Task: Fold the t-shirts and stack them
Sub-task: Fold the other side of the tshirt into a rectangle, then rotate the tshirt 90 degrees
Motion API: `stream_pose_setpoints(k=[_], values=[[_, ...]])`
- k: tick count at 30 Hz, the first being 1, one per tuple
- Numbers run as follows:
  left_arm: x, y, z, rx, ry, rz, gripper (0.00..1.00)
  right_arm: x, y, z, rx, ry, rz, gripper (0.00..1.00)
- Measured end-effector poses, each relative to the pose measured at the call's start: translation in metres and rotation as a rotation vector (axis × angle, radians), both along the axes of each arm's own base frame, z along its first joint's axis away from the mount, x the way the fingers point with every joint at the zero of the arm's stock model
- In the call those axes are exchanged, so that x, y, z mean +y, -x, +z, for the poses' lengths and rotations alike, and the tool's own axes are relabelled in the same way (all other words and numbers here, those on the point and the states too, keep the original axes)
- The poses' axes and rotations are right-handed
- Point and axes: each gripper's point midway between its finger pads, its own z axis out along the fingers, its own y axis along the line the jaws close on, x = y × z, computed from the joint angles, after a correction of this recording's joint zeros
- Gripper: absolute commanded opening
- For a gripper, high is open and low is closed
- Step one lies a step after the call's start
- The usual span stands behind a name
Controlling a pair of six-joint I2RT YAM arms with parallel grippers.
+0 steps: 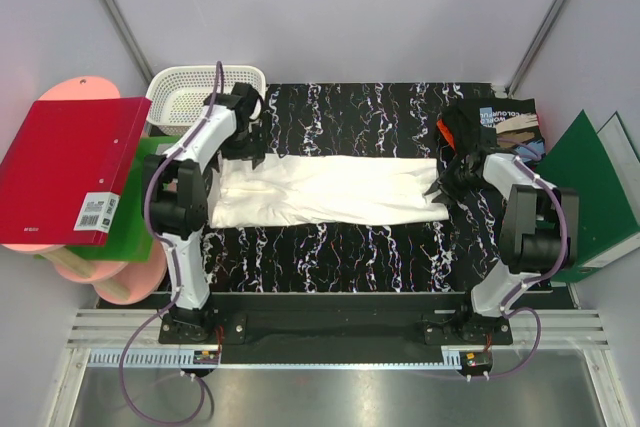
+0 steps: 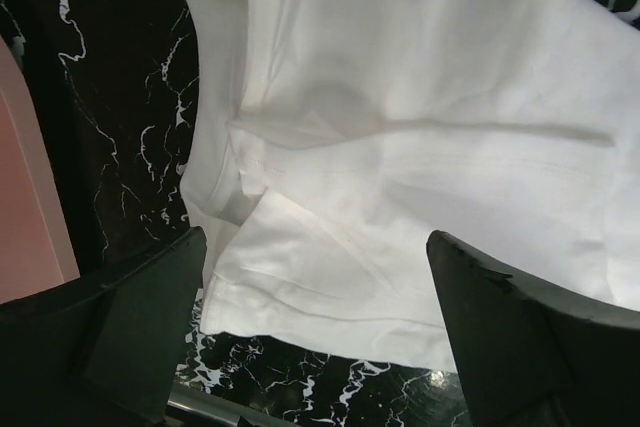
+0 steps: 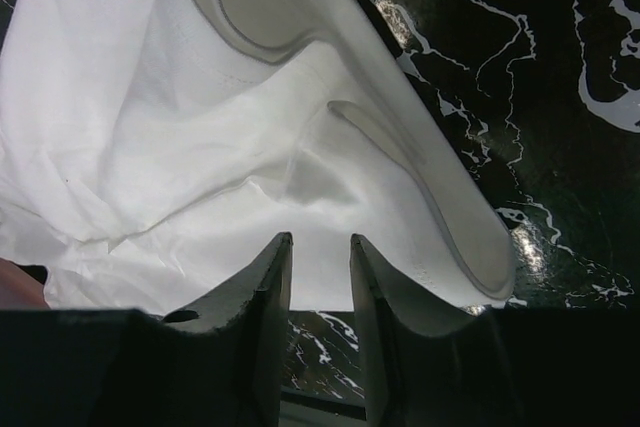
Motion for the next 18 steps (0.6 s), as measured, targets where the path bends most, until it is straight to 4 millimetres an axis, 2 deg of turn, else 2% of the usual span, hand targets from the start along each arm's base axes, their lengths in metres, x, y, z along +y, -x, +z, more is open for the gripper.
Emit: stream_pose_setpoints(k=[7,10,12,13,14,15,18], values=[[0.0,0.013,0.062,-0.139,0.045,-0.007,0.99,0.007,0.001,-0.016,0.039,-0.017,0.02,0.36],[0.002,0.025,0.077,-0.17,0.057,-0.009,0.99,0.011,0.0,-0.024,0.056,-0.017,0.039,0.35],[0.002,0.033,0.078,-0.165,0.062,-0.01,0.99,0.015,-0.003,-0.029,0.061,-0.015,0.052,0.31],[0.003,0.037,0.077,-0.158,0.064,-0.01,0.99,0.016,-0.005,-0.031,0.064,-0.013,0.058,0.24],[0.003,0.04,0.074,-0.147,0.065,-0.01,0.99,0.018,-0.007,-0.033,0.067,-0.012,0.065,0.04],[0.003,0.043,0.07,-0.134,0.065,-0.01,0.99,0.019,-0.008,-0.034,0.065,-0.008,0.072,0.0],[0.004,0.051,0.06,-0.098,0.059,-0.009,0.99,0.021,-0.016,-0.035,0.049,0.017,0.081,0.0]])
